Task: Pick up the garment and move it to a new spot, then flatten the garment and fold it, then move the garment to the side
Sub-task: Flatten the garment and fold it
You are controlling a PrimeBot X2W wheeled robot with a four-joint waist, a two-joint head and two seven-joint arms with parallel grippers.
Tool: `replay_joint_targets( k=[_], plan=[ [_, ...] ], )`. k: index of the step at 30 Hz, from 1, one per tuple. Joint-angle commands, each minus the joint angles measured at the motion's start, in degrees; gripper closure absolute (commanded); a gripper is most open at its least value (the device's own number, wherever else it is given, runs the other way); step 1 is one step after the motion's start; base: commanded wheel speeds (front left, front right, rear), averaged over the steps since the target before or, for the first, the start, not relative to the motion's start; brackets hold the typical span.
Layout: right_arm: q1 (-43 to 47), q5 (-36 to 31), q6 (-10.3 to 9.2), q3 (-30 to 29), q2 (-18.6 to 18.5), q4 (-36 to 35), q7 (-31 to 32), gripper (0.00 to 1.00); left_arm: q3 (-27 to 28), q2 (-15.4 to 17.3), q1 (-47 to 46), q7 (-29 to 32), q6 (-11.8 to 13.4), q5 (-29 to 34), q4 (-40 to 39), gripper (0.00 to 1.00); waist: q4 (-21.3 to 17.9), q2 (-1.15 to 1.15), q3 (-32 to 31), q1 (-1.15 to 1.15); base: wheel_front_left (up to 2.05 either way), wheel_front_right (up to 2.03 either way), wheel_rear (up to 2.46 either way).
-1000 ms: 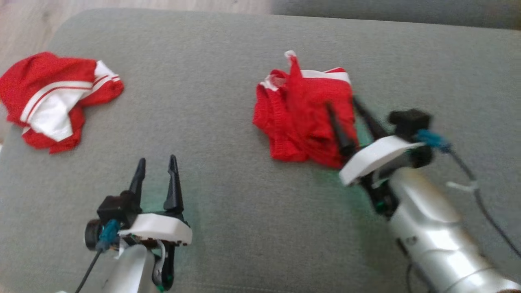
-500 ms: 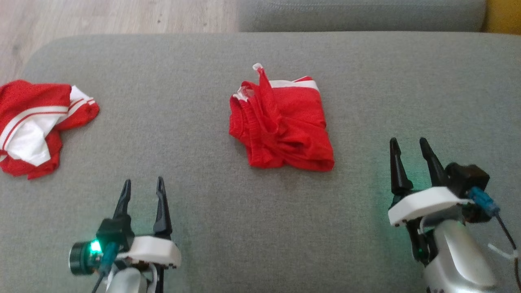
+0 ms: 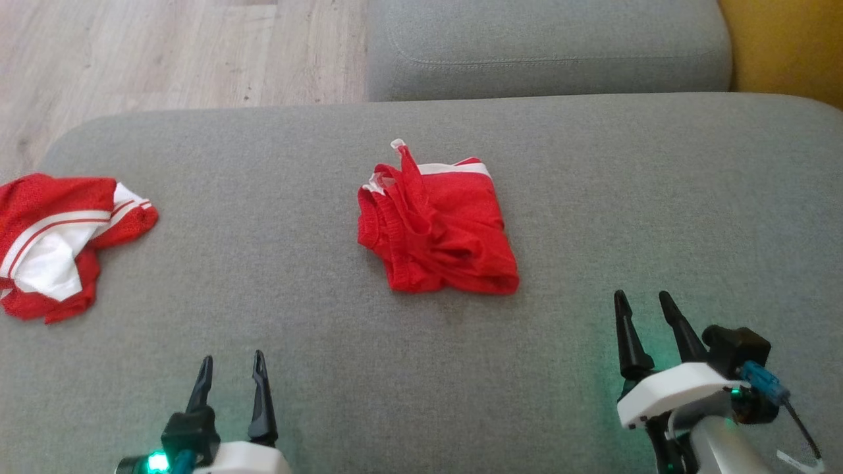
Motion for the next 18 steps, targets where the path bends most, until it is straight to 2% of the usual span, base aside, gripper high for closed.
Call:
replay_joint_targets(
  k=[1,6,7,8,12,18],
  plan=[
    [-1.52,0.23,0.37,1.33,0.13,-1.59,-0.78,0.0,1.69,0.73,-1.68,-0.3,0.24,-0.34,-2.01,0.0,0.02,0.0,0.17,0.01,0.0,0.0,0.0],
    [-2.24,0.59,0.37,0.67,0.13,-1.7,-0.78,0.0,1.14,0.73,-2.43,-0.3,-0.1,-1.16,-2.6,0.0,0.65,0.0,1.92,0.01,0.0,0.0,0.0],
    [-2.73,0.74,0.37,0.77,0.13,-1.75,-0.78,0.46,0.91,0.73,-2.75,-0.3,-0.2,-1.29,-2.62,0.0,0.92,0.0,2.56,0.01,0.0,0.0,0.0],
    [-3.4,1.03,0.37,0.98,0.13,-1.73,-0.78,1.0,0.65,0.73,-3.15,-0.3,-0.3,-1.47,-2.62,0.0,1.25,0.0,3.21,0.01,0.0,0.0,0.0],
    [-6.41,1.77,0.37,2.26,0.13,-1.3,-0.79,1.0,-0.37,0.73,-4.56,-0.3,-0.57,-2.1,-2.66,0.0,2.79,0.0,5.3,0.01,0.0,0.0,0.0],
    [-15.19,2.9,0.37,5.07,0.13,1.03,-0.79,1.0,-4.14,0.73,-7.33,-0.3,-1.32,-3.46,-2.87,0.0,7.44,0.0,9.02,0.01,0.0,0.0,0.0]
  ],
)
